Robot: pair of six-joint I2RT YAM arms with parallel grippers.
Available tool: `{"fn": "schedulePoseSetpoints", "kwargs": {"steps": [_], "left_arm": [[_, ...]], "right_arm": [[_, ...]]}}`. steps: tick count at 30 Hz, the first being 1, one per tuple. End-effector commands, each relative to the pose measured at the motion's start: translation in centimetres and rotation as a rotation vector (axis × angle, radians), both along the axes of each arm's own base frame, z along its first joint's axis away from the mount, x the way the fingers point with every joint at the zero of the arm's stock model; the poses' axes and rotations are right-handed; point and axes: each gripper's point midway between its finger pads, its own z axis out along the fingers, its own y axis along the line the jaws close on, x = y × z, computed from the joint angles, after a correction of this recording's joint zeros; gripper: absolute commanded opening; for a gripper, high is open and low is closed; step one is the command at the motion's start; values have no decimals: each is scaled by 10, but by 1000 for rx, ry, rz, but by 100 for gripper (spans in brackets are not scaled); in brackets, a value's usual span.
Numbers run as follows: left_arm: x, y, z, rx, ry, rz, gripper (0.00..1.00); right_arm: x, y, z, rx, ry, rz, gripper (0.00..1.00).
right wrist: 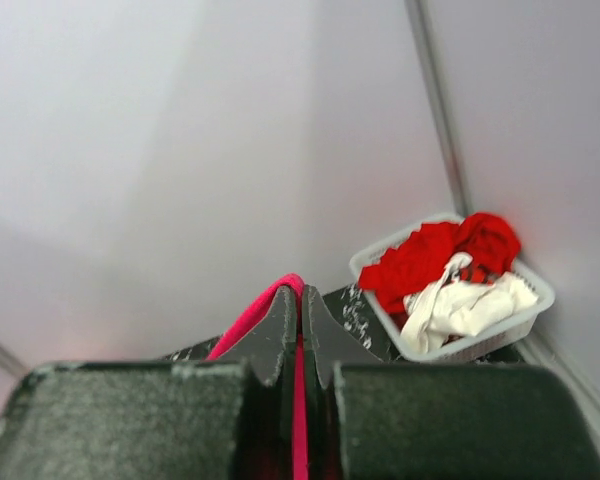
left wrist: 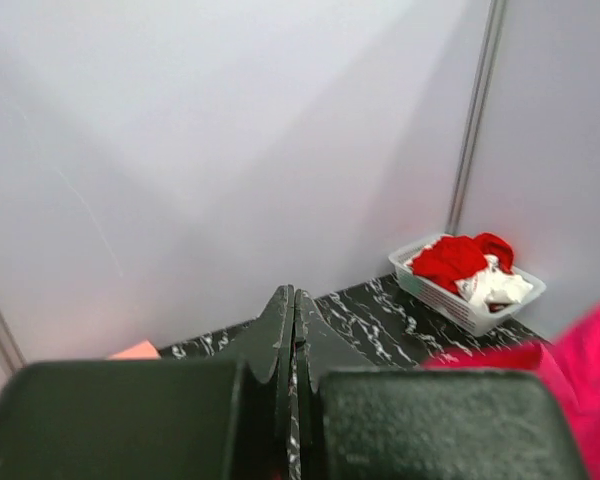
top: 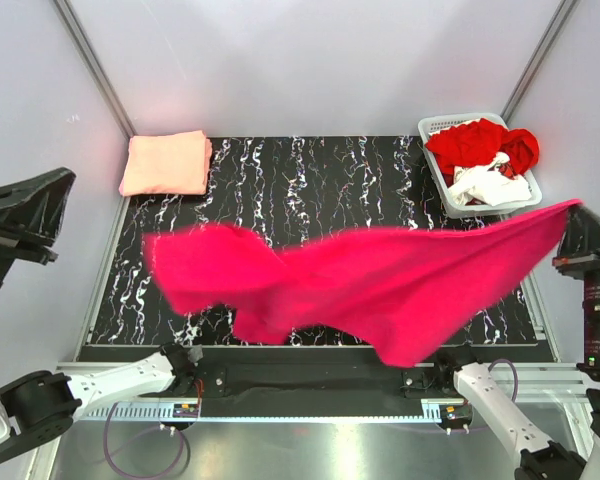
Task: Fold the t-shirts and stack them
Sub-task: Flatten the tshirt out
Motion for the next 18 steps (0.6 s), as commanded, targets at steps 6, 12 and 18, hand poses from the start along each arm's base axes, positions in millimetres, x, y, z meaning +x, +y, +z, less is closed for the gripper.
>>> {"fn": "schedulePoseSetpoints", "kwargs": {"steps": [6, 12, 18], "left_arm": [[83, -66, -10, 249, 22, 148, 0], [125, -144, -100, 334, 237, 21, 22], [95, -237, -263, 320, 598, -350, 48]], "right_arm": [[95, 4, -3, -114, 98, -136, 0], [151, 20, -69, -125, 293, -145, 0], [157, 31, -123, -115, 390, -102, 0]]}}
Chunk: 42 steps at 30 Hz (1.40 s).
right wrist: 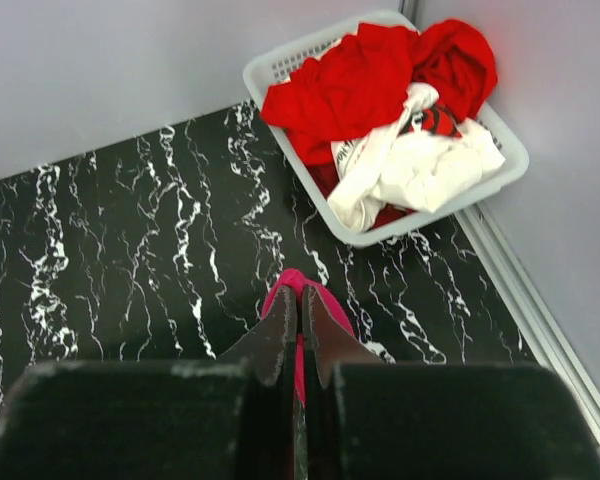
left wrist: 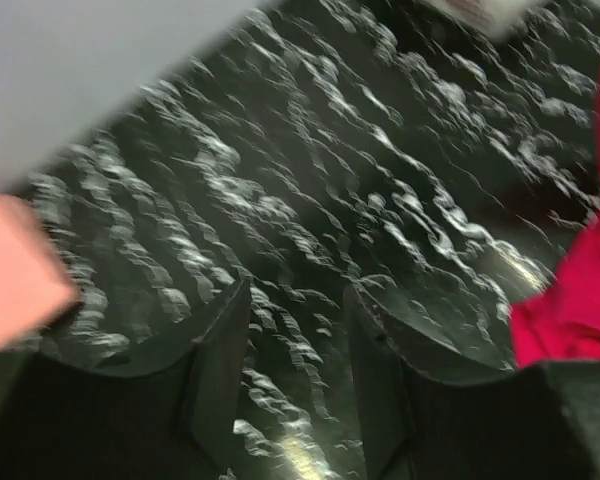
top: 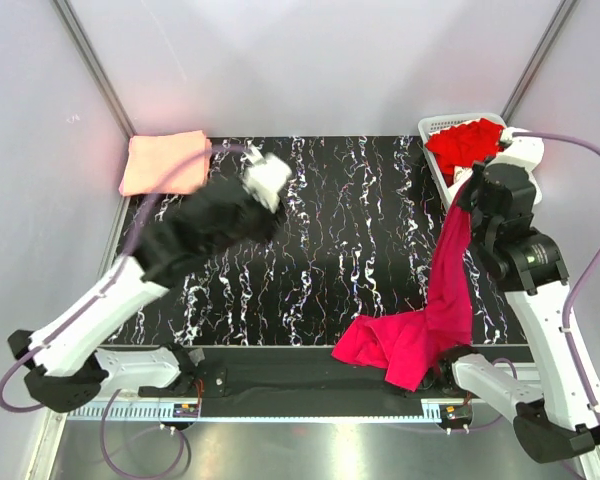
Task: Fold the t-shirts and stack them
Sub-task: Flatten the tshirt out
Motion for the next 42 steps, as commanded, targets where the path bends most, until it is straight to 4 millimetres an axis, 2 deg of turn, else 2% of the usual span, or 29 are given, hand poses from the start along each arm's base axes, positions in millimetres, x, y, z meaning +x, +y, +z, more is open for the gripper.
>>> {"fn": "schedulePoseSetpoints", "kwargs": {"steps": [1, 2, 3, 4, 8, 10, 11, 13, 15, 16, 17, 19, 21, 22, 25, 27, 28, 32, 42], "left_arm": [[-58, -55, -37, -218, 193, -215, 49], [-68, -72, -37, -289, 213, -245, 50], [-79, -83, -62, -272, 259, -268, 51], [-99, -104, -77, -251, 297, -318, 51], [-140, -159, -105, -261, 429, -414, 52], [-168, -175, -117, -269, 500, -510, 55], [-173, -187, -118, -310, 522, -532, 57], [-188, -196, -143, -304, 604, -578, 62], [-198, -207, -153, -354, 668, -611, 63], [-207, -212, -165, -348, 718, -644, 64], [-213, -224, -166, -407, 755, -666, 64], [-215, -227, -182, -393, 791, -661, 64], [-214, -235, -185, -427, 825, -643, 65], [-212, -237, -201, -403, 860, -596, 66], [-204, -241, -223, -356, 889, -513, 68], [-207, -241, -234, -336, 936, -487, 71], [-208, -241, -247, -307, 962, -469, 71], [-213, -245, -261, -296, 1019, -462, 70], [-232, -258, -278, -282, 1129, -542, 57]], "right_arm": [[-17, -3, 23, 78, -117, -14, 0], [-17, -5, 19, 76, -103, -23, 0], [-17, -5, 17, 76, -94, -28, 0], [-19, -8, 13, 76, -79, -47, 0], [-22, -10, 1, 90, -45, -68, 0], [-26, -9, -5, 105, -30, -66, 0], [-29, -9, -6, 113, -30, -63, 0], [-32, -9, -13, 119, -11, -61, 0], [-37, -8, -17, 126, -2, -55, 0], [-39, -9, -18, 128, -1, -54, 0], [-41, -8, -20, 136, 2, -49, 0], [-42, -8, -22, 138, 9, -48, 0], [-44, -7, -24, 145, 14, -44, 0], [-45, -7, -23, 146, 14, -43, 0], [-47, -8, -24, 140, 20, -44, 0], [-48, -8, -26, 135, 23, -43, 0], [-49, -9, -25, 135, 21, -46, 0], [-50, -10, -27, 130, 24, -48, 0], [-52, -14, -31, 108, 37, -64, 0]]}}
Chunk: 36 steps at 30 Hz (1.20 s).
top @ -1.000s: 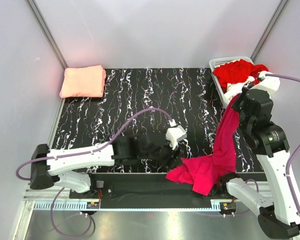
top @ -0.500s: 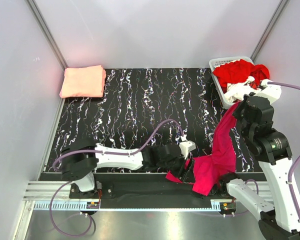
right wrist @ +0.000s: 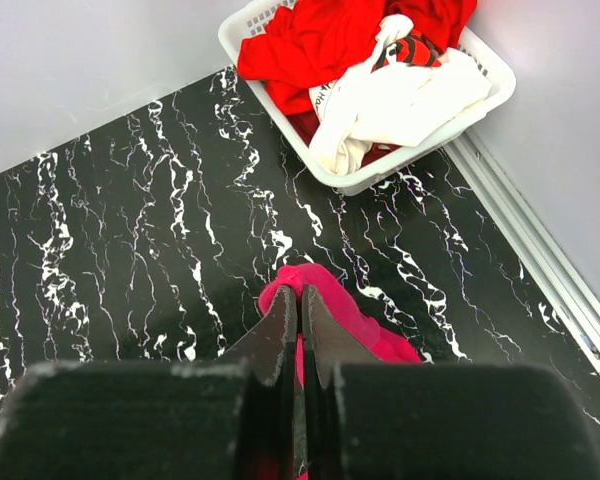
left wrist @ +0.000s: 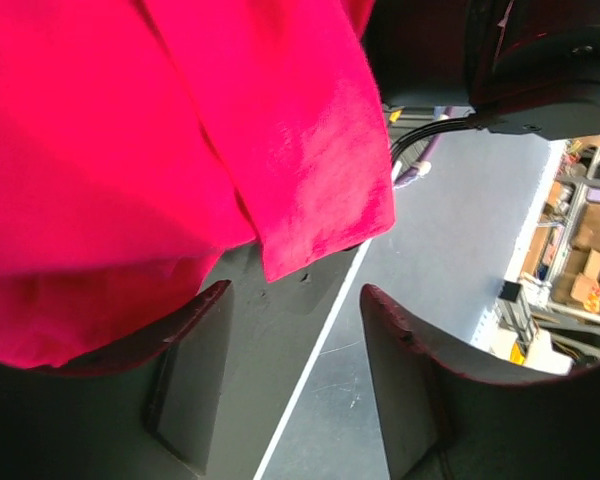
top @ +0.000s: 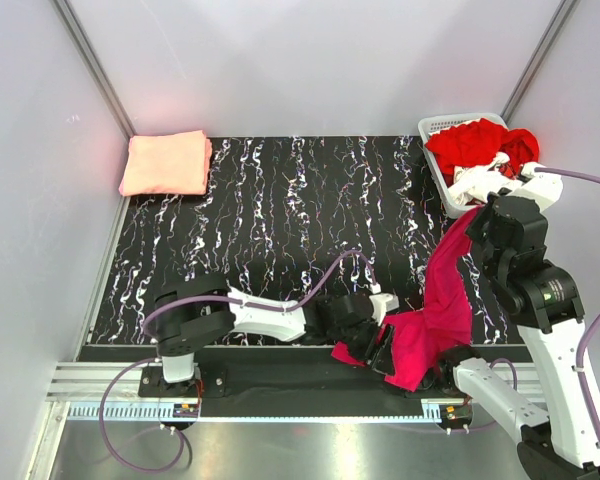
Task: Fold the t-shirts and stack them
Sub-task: Flatten the tshirt out
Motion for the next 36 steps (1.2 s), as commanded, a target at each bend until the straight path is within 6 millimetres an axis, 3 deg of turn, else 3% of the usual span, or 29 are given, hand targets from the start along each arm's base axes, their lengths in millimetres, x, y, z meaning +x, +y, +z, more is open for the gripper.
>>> {"fn": "schedulePoseSetpoints", "kwargs": {"steps": [1, 12, 27, 30, 31, 36], "left_arm": [[-8, -24, 26, -108, 38, -51, 57], [-15, -27, 1, -41, 92, -55, 53], [-23, -34, -3, -32, 99, -76, 56], [-25, -35, -3, -40, 105, -81, 46], [-25, -35, -3, -40, 106, -80, 35], [-24, -35, -2, -41, 107, -82, 2]], "right_arm": [[-2, -2, 1, -5, -10, -10, 0], [0, 0, -7, 7, -2, -5, 0], [-1, 3, -7, 21, -9, 7, 0], [0, 3, -8, 23, -7, 4, 0], [0, 3, -8, 22, -5, 6, 0], [1, 4, -10, 25, -1, 6, 0]]}}
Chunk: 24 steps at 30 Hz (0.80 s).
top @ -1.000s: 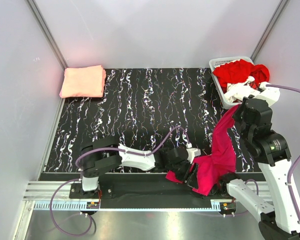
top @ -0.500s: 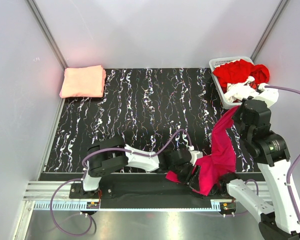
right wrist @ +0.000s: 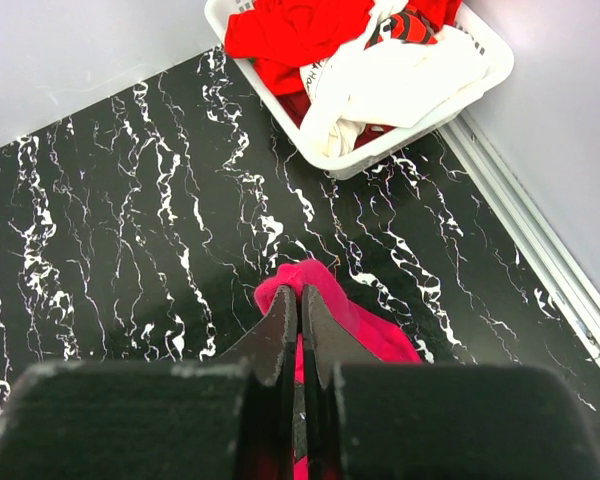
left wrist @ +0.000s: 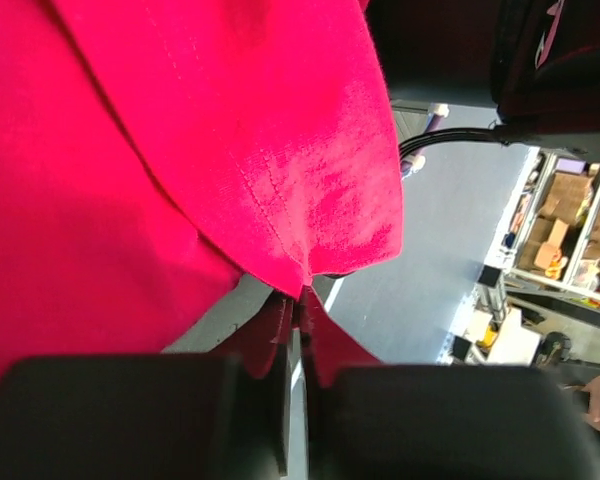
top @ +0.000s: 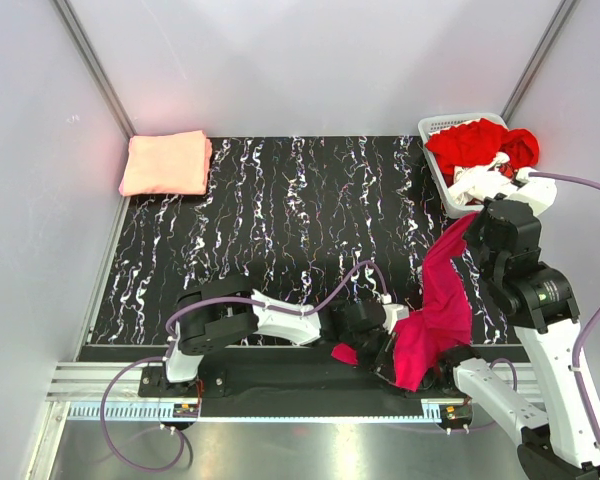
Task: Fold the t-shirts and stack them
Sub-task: Flatten the tshirt out
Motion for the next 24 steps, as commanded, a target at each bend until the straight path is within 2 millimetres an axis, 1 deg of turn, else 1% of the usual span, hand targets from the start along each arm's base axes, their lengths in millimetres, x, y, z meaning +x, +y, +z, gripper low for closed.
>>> {"fn": "schedulePoseSetpoints", "kwargs": {"steps": [1, 4, 5, 6, 7, 8, 9, 10, 11, 12, 13, 14, 15, 16, 17, 18, 19, 20, 21, 22, 23, 24], "left_arm": [[-2, -14, 16, -71, -4, -26, 0], [-1, -13, 21, -74, -27, -26, 0], [3, -11, 25, -66, -49, -18, 0], [12, -2, 27, -11, -109, 7, 0], [17, -1, 37, 1, -149, 19, 0], [24, 4, 55, 4, -194, 35, 0], [34, 25, 47, 119, -267, 45, 0], [44, 25, 65, 123, -324, 60, 0], [49, 34, 85, 126, -373, 72, 0], [63, 53, 93, 205, -456, 92, 0], [69, 64, 103, 232, -498, 100, 0], [82, 92, 117, 306, -579, 144, 0], [92, 100, 138, 304, -639, 161, 0], [98, 114, 161, 296, -686, 193, 0], [114, 130, 175, 333, -763, 252, 0], [119, 150, 194, 369, -810, 263, 0], [126, 163, 209, 383, -848, 297, 0], [139, 182, 231, 396, -915, 368, 0], [142, 201, 250, 415, -948, 389, 0], [146, 213, 263, 421, -977, 417, 0], [152, 237, 279, 448, -1033, 457, 0], [155, 246, 296, 427, -1058, 488, 0]], "right_arm": [[3, 5, 7, 30, -38, 12, 0], [3, 5, 10, 29, -43, 12, 0], [2, 4, 11, 28, -45, 10, 0], [2, 4, 13, 27, -47, 13, 0], [0, 3, 19, 27, -59, 12, 0], [-1, 3, 22, 26, -66, 13, 0], [-3, 3, 26, 26, -73, 19, 0], [-4, 4, 33, 29, -88, 29, 0], [-6, 4, 37, 34, -98, 35, 0], [-8, 4, 42, 41, -115, 41, 0], [-10, 6, 49, 53, -133, 52, 0], [-13, 6, 54, 61, -146, 56, 0], [-15, 7, 58, 69, -158, 62, 0], [-18, 7, 69, 81, -184, 71, 0], [-21, 8, 74, 87, -201, 82, 0], [-23, 9, 80, 90, -217, 92, 0], [-28, 11, 91, 98, -249, 112, 0], [-30, 11, 97, 102, -266, 118, 0], [-36, 9, 103, 106, -291, 119, 0], [-41, 10, 114, 110, -324, 136, 0], [-44, 11, 120, 108, -343, 153, 0], [-52, 12, 128, 108, -376, 176, 0]]}}
